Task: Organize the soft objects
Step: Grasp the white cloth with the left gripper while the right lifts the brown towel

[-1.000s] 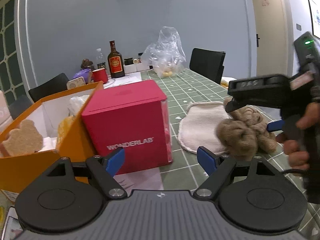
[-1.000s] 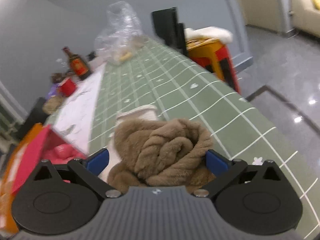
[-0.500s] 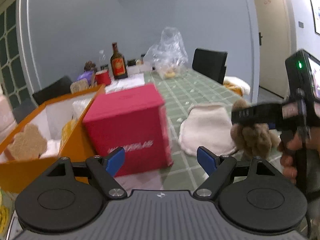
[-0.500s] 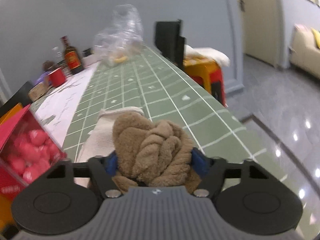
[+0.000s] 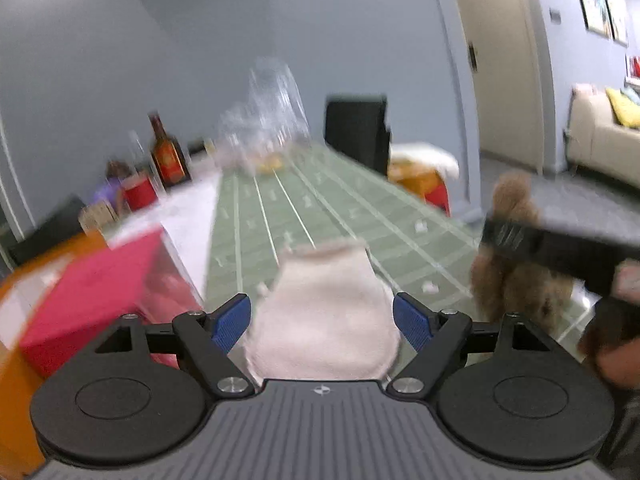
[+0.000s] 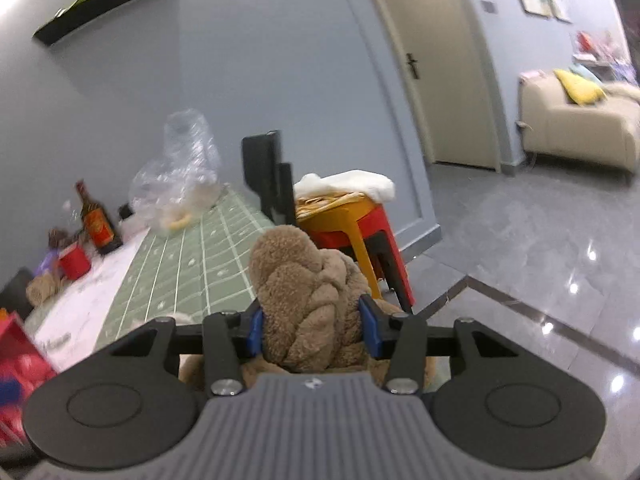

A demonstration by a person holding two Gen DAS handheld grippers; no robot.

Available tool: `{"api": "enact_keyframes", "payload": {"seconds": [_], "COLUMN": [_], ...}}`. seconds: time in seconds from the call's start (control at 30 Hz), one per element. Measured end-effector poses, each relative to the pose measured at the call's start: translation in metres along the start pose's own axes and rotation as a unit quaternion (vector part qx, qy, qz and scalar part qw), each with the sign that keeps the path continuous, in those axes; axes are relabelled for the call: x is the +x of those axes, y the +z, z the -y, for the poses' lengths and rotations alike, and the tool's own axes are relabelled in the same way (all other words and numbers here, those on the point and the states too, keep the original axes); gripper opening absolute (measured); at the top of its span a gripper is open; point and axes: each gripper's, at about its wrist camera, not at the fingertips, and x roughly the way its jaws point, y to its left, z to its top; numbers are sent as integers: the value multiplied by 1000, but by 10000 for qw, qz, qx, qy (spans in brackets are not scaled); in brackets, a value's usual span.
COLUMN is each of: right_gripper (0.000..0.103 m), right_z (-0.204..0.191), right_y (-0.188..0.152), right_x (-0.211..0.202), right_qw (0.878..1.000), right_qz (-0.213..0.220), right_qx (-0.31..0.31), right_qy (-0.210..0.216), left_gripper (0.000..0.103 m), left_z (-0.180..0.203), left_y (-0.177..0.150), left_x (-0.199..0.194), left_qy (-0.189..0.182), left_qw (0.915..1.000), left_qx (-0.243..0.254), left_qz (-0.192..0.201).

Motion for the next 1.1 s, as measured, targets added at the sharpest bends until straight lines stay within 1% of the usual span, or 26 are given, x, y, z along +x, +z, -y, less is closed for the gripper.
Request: {"api": "enact_keyframes", "payload": {"seconds": [0.07,0.13,0.2,0.27,0.37,0.47,0.5,0.53,0.57,0.6,0.7,0.9,0.93,0.97,1.0,1.03,1.07,1.1], "right_gripper": [47,47,47,47,47,47,47,47,47,47,48,48,48,48,48,48,48,48], "right_z": [0,-2,-5,-4,3,4,3,2,1,0,-1,-3,-3,-3,-4,-3,-3,-3], "right_y": [1,0,-2,-3,-2,-2,-2,-3,-4,-4,-6,-7,-7,-7,-8,-8,-8,-8], "right_x": [-1,0,2,5,6,6,6,5,5,5,5,4,4,4,4,4,4,4], "right_qw": [9999,9997,9998,9999,9997,9995,9996,9996,9997,9998,9999,9999,9999,9999,9999,9999,9999,9999], "right_qz": [129,162,110,71,14,-22,-31,-41,-56,-65,-101,-133,-139,-147,-142,-140,-139,-133], "right_qx": [-36,-79,-100,-21,230,308,286,259,228,202,118,45,45,43,37,20,2,-4], "right_qy": [-100,-152,-141,-146,-103,-57,-61,-61,-51,-34,-54,-30,-17,-8,-10,-15,-15,-13], "left_gripper": [95,95,95,95,95,95,96,99,103,103,103,103,82,63,32,21,20,19], "left_z": [-1,-3,-5,-7,-6,-5,-6,-9,-12,-15,-20,-23,-21,-20,-17,-15,-14,-13], "left_y": [1,2,3,3,1,1,0,-3,-5,-6,-10,-9,-8,-5,-3,-2,-2,-3], "left_x": [16,31,44,53,61,73,79,82,84,88,93,94,91,88,84,81,78,76], "left_qy": [-102,-22,-75,-320,-378,-505,-501,-508,-495,-493,-469,-554,-583,-606,-430,-205,-137,-167], "left_qw": [9997,9993,9991,9987,9981,9958,9947,9936,9927,9921,9929,9921,9924,9929,9939,9941,9937,9936], "left_qx": [-62,-141,-192,-145,-202,-332,-404,-557,-717,-795,-821,-877,-833,-773,-711,-678,-686,-709], "left_qz": [-208,-353,-379,-356,-435,-689,-808,-838,-839,-836,-724,-705,-696,-677,-727,-817,-877,-862]}}
